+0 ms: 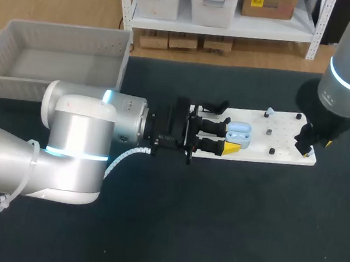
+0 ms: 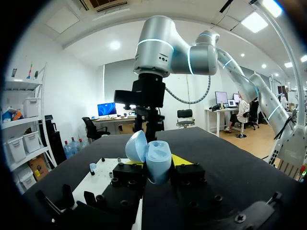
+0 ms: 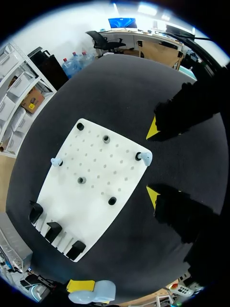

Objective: Pick up each earbud case from the left stands, insert the matching earbuds, close the lid, and place the case in the box.

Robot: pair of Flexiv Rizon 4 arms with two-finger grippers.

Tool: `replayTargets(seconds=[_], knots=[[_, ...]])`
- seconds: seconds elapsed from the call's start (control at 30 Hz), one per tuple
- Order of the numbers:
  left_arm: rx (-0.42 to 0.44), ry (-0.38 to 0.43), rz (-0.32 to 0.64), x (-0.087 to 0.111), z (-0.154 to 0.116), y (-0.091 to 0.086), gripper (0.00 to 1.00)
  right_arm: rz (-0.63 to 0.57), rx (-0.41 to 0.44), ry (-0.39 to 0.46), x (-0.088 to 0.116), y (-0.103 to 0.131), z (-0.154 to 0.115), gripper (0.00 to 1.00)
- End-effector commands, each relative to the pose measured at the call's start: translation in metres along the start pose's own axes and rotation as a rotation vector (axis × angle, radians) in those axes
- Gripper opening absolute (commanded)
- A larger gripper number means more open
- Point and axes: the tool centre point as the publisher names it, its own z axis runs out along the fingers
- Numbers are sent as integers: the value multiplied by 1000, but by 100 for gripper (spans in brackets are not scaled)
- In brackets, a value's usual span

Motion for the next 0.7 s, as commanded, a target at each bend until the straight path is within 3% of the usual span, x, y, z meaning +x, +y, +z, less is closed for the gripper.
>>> replayTargets(seconds=[0.03,0.7], knots=[[-8,-4,4,1,0,-2,0,2,-1,9,-2,0,8,51],[-8,-4,4,1,0,-2,0,7,8,11,0,-1,19,42]])
